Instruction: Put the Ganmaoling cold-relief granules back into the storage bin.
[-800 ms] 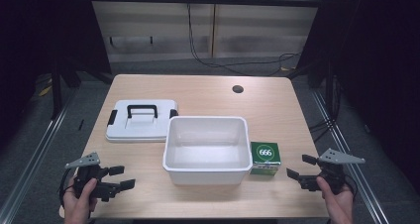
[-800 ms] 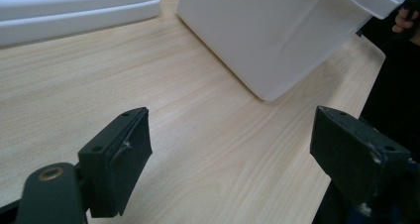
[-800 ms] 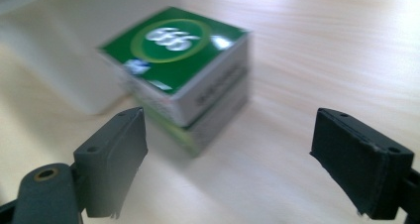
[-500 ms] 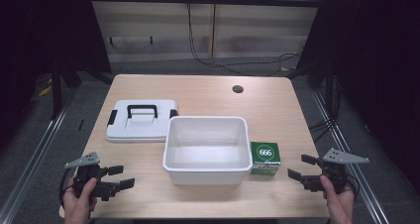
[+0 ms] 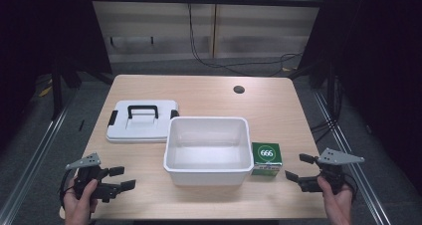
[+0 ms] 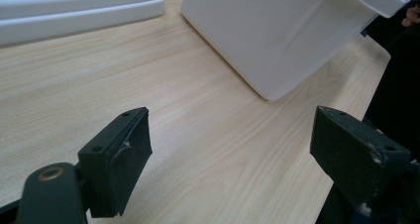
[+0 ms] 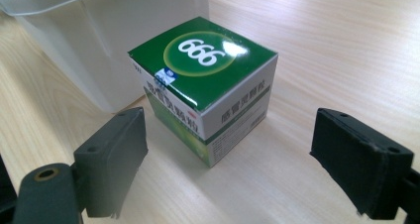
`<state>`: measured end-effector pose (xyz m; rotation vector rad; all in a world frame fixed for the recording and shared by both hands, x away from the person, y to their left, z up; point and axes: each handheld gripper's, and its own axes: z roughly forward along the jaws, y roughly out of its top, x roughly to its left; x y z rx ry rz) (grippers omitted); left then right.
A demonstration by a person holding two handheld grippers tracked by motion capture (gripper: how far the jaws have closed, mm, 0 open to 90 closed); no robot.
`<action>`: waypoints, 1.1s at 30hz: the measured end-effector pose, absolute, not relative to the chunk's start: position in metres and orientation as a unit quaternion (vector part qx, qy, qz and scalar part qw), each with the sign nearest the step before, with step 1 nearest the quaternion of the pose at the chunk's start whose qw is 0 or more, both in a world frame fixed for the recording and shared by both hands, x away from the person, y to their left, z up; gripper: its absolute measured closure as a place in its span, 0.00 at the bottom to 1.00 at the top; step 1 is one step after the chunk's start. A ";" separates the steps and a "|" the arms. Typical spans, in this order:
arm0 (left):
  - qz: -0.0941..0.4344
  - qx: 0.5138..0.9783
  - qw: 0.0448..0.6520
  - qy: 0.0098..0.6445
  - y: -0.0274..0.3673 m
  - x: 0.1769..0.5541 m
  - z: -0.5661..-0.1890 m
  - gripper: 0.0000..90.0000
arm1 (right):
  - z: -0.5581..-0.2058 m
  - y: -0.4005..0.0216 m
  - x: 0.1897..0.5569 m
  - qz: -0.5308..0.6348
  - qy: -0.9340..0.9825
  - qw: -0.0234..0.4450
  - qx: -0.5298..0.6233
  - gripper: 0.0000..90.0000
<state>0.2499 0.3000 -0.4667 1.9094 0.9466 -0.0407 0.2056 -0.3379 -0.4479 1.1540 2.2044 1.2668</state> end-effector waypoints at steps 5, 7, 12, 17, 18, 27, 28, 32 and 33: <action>-0.018 0.781 0.489 0.389 0.300 0.249 -0.465 0.18 | -0.437 -0.332 0.213 0.424 0.796 0.166 0.398 0.15; -0.018 0.781 0.488 0.389 0.300 0.249 -0.465 0.18 | -0.431 -0.329 0.214 0.425 0.800 0.168 0.390 0.15; -0.018 0.783 0.486 0.388 0.300 0.250 -0.466 0.18 | -0.421 -0.326 0.217 0.431 0.806 0.156 0.376 0.15; -0.017 0.779 0.489 0.393 0.301 0.248 -0.466 0.18 | -0.412 -0.326 0.224 0.424 0.810 0.163 0.370 0.15; -0.017 0.779 0.489 0.393 0.301 0.248 -0.466 0.18 | -0.410 -0.325 0.225 0.426 0.812 0.162 0.365 0.15; -0.017 0.778 0.489 0.393 0.302 0.248 -0.466 0.18 | -0.401 -0.313 0.242 0.438 0.830 0.099 0.331 0.15; -0.016 0.779 0.490 0.391 0.302 0.248 -0.465 0.18 | -0.400 -0.311 0.244 0.435 0.833 0.098 0.327 0.15; -0.017 0.780 0.488 0.392 0.301 0.248 -0.466 0.18 | -0.398 -0.302 0.251 0.398 0.850 0.105 0.329 0.15; -0.016 0.780 0.488 0.392 0.301 0.248 -0.466 0.18 | -0.397 -0.300 0.254 0.384 0.859 0.103 0.323 0.15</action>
